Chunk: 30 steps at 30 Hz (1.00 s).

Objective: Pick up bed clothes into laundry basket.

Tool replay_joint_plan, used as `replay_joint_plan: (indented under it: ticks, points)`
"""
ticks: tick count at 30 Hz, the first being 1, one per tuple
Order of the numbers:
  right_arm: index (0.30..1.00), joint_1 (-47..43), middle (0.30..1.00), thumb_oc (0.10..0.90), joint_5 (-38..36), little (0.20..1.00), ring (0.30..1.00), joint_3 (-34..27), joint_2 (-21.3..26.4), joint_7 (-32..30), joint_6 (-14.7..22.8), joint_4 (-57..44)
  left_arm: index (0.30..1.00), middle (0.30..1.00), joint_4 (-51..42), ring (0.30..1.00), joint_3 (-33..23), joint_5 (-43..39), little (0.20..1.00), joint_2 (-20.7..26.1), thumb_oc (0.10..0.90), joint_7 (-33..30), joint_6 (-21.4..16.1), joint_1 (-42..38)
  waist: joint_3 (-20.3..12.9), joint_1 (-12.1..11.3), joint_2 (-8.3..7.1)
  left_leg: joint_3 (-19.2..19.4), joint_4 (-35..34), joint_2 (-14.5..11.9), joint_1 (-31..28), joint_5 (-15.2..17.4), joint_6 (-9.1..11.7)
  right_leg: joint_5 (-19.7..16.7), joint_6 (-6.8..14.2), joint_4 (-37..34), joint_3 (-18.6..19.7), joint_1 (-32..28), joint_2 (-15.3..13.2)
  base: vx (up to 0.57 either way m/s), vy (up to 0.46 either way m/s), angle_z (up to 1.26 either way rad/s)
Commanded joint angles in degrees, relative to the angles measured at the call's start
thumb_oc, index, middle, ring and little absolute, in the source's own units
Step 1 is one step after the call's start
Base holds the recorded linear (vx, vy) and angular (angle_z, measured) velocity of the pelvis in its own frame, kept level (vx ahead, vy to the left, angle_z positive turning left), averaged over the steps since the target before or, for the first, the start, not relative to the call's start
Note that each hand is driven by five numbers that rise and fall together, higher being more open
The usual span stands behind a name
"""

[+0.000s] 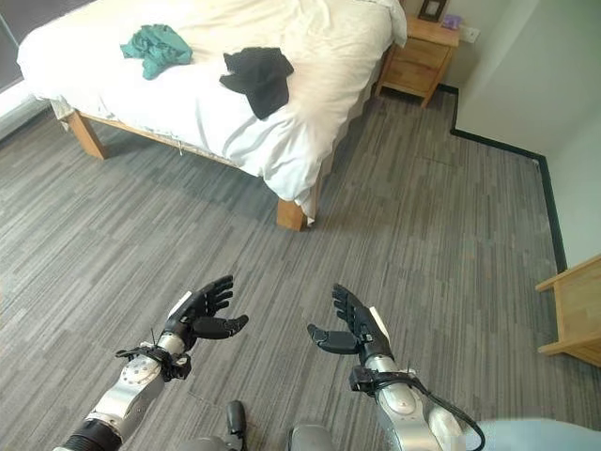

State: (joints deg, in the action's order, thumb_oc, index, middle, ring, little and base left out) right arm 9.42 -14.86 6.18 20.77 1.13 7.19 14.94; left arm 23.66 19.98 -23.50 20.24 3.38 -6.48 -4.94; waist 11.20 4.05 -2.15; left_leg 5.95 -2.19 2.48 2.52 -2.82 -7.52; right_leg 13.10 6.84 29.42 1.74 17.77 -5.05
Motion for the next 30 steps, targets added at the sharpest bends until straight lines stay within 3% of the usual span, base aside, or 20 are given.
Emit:
replay_joint_plan:
  ticks: [1, 4, 9, 10, 11, 12, 13, 14, 15, 17, 20, 21, 23, 25, 26, 28, 30]
  points:
    - [0.900, -0.9, 0.900, 0.800, -2.5, 0.900, 0.900, -5.1, 0.7, -0.2, 4.6, -1.7, 0.900, 0.900, -4.0, 0.900, -0.3, -0.7, 0.900, -1.2, 0.800, 2.0, -5.1, -2.6, -3.4, 1.6, -0.53, 0.5, 5.0, -3.8, -8.5, 9.0, 8.0, -12.3, 2.4, -16.6, 0.4, -1.6, 3.0, 0.60, -0.145, 0.49]
    - [0.900, 1.3, 0.900, 0.800, -3.3, 0.900, 0.900, -5.6, 0.8, 0.6, 4.6, -2.3, 0.900, 0.900, -2.9, 0.900, 0.6, -0.8, 0.900, -2.6, 0.800, 2.3, -5.5, -2.6, -4.4, 3.0, -0.41, -1.7, 4.2, -4.2, -11.4, 9.3, 9.2, -16.0, 3.7, -26.3, 1.9, -1.5, 4.3, 0.37, -0.121, 0.26]
    - [0.900, 1.8, 0.900, 0.800, -4.0, 0.900, 0.900, -5.8, 1.3, 0.9, 4.6, -3.0, 0.900, 0.900, -3.0, 0.900, 1.0, -1.8, 0.900, -3.1, 0.800, 2.8, -5.4, -1.7, -5.9, 4.5, 0.05, -3.7, 4.7, -5.4, -14.6, 9.1, 10.9, -19.3, 4.8, -27.5, -0.9, -0.7, 3.6, 0.37, -0.229, 0.38]
    - [0.900, 1.5, 0.900, 0.800, -5.1, 0.900, 0.900, -5.1, 1.6, 1.0, 4.8, -2.1, 0.900, 0.900, -2.6, 0.900, 1.6, -1.6, 0.900, -3.3, 0.800, 3.1, -5.2, -1.5, -6.9, 4.8, 1.03, -4.0, 8.4, -8.7, -14.8, 4.8, 13.2, -18.0, 2.6, -24.5, -1.1, -1.9, 4.4, 0.28, -0.235, 0.33]
    - [0.900, 1.5, 0.900, 0.800, -5.2, 0.900, 0.900, -5.1, 1.6, 1.0, 4.8, -2.1, 0.900, 0.900, -2.6, 0.900, 1.6, -1.6, 0.900, -3.4, 0.800, 3.1, -5.2, -1.5, -6.9, 4.9, 1.09, -4.1, 8.4, -8.8, -14.7, 4.8, 13.3, -18.0, 2.5, -24.5, -1.1, -1.8, 4.4, 0.38, -0.330, 0.30]
    - [0.900, 0.9, 0.900, 0.800, -6.0, 0.900, 0.900, -5.0, 2.1, 0.7, 4.9, -2.5, 0.900, 0.900, -1.9, 0.900, 1.4, -1.8, 0.900, -3.7, 0.800, 2.8, -5.1, -2.0, -7.2, 5.1, 1.53, -4.4, 13.2, -10.4, -13.1, 0.3, 14.2, -17.3, 1.3, -23.8, -1.5, -2.4, 5.1, 0.28, -0.311, 0.14]
    - [0.900, 0.8, 0.900, 0.800, -8.9, 0.900, 0.900, -5.2, 2.2, 1.2, 5.7, -3.6, 0.900, 0.900, -1.5, 0.900, 1.5, -3.9, 0.900, -4.6, 0.800, 3.2, -4.8, -3.0, -6.8, 4.8, 0.50, -4.7, 24.9, -12.0, -8.1, -6.0, 13.9, -16.2, -1.0, -24.7, -1.4, -5.3, 5.2, 0.27, -0.309, 0.10]
    - [0.900, 0.8, 0.900, 0.800, -8.9, 0.900, 0.900, -5.2, 2.2, 1.2, 5.7, -3.5, 0.900, 0.900, -1.5, 0.900, 1.6, -3.9, 0.900, -4.6, 0.800, 3.2, -4.8, -3.0, -6.8, 5.0, 0.61, -5.0, 25.5, -12.1, -7.6, -5.8, 13.9, -16.2, -1.0, -24.7, -1.6, -5.3, 5.2, 0.25, -0.335, 0.07]
    - [0.900, 0.4, 0.900, 0.800, -9.4, 0.900, 0.900, -5.1, 3.1, 1.3, 6.1, -3.7, 0.900, 0.900, -1.4, 0.900, 1.9, -4.2, 0.900, -4.9, 0.800, 3.4, -4.8, -3.8, -5.9, 4.1, -0.63, -5.4, 30.7, -11.6, -4.2, -7.0, 13.1, -15.8, -2.1, -25.3, -1.1, -7.1, 5.1, 0.16, -0.237, 0.07]
    - [0.900, -0.8, 0.900, 0.800, -8.8, 0.900, 0.900, -5.0, 4.3, 0.6, 6.0, -3.2, 0.900, 0.900, -1.9, 0.900, 2.0, -3.7, 0.900, -5.1, 0.800, 3.3, -4.8, -4.9, -4.7, 2.9, -1.73, -3.7, 32.9, -11.4, -0.3, -5.2, 11.8, -14.6, -3.1, -25.7, -0.8, -9.6, 5.1, 0.23, -0.246, 0.03]
    - [0.900, -1.5, 0.900, 0.800, -9.3, 0.900, 0.900, -5.3, 5.0, 0.5, 5.8, -2.7, 0.900, 0.900, -1.7, 0.900, 2.2, -3.9, 0.900, -5.4, 0.800, 3.2, -4.9, -5.3, -4.3, 1.8, -2.32, -2.3, 28.4, -9.8, 3.5, -2.0, 11.5, -14.2, -2.7, -26.4, -0.1, -11.5, 4.2, 0.20, -0.050, -0.08]
    - [0.900, -1.5, 0.900, 0.800, -11.1, 0.900, 0.900, -5.5, 4.8, 1.1, 6.0, -2.9, 0.900, 0.900, -1.4, 0.900, 2.7, -4.9, 0.900, -5.8, 0.800, 3.0, -5.1, -4.9, -4.7, 0.9, -2.05, -2.8, 20.7, -6.6, 4.6, 1.1, 11.5, -13.9, -1.9, -27.0, 0.8, -12.6, 4.1, 0.37, 0.006, 0.01]
    - [0.900, -0.9, 0.900, 0.800, -11.3, 0.900, 0.900, -5.1, 4.6, 1.4, 6.1, -2.8, 0.900, 0.900, -2.5, 0.900, 2.8, -4.1, 0.900, -5.7, 0.800, 2.3, -5.3, -3.9, -4.7, -0.1, -0.97, -5.7, 11.7, -3.3, 3.9, 1.5, 11.3, -12.8, -1.4, -26.5, 1.8, -13.4, 5.0, 0.25, 0.021, -0.08]
    - [0.900, -0.9, 0.900, 0.800, -11.7, 0.900, 0.900, -4.6, 4.3, 2.1, 5.6, -3.3, 0.900, 0.900, -3.3, 0.900, 2.4, -4.8, 0.900, -5.8, 0.800, 2.0, -5.6, -3.4, -4.6, 0.0, -0.45, -5.9, 9.7, -3.3, 1.8, 2.5, 11.1, -12.1, -1.3, -25.9, 2.1, -13.5, 5.6, 0.09, -0.003, -0.40]
    - [0.900, -0.5, 0.900, 0.800, -11.2, 0.900, 0.900, -4.4, 4.2, 2.0, 5.8, -3.3, 0.900, 0.900, -3.2, 0.900, 2.6, -4.5, 0.900, -5.9, 0.800, 1.7, -5.6, -3.3, -4.5, 0.0, -0.09, -5.9, 9.6, -3.4, 1.7, 1.1, 11.3, -11.9, -1.5, -25.8, 1.7, -13.6, 5.8, 0.11, 0.012, -0.56]
    - [0.900, -0.5, 0.900, 0.800, -10.1, 0.900, 0.900, -3.9, 3.9, 2.3, 5.5, -3.2, 0.900, 0.900, -2.3, 0.900, 2.9, -6.0, 0.900, -6.6, 0.800, 2.3, -5.4, -3.1, -5.1, 0.3, 0.06, -5.8, 6.3, -2.9, 0.0, 3.2, 10.5, -11.9, -1.5, -26.0, 2.7, -13.5, 5.9, 0.12, 0.036, -0.29]
    - [0.900, 0.1, 0.900, 0.800, -10.7, 0.900, 0.900, -3.5, 2.4, 2.9, 5.3, -4.4, 0.900, 0.900, -3.4, 0.900, 2.6, -6.8, 0.900, -6.3, 0.800, 2.4, -5.2, -1.5, -6.2, 0.1, 0.32, -4.3, 3.3, -2.5, -2.0, 3.3, 10.1, -12.2, -0.9, -27.4, 3.4, -14.0, 5.3, 0.13, 0.066, 0.00]
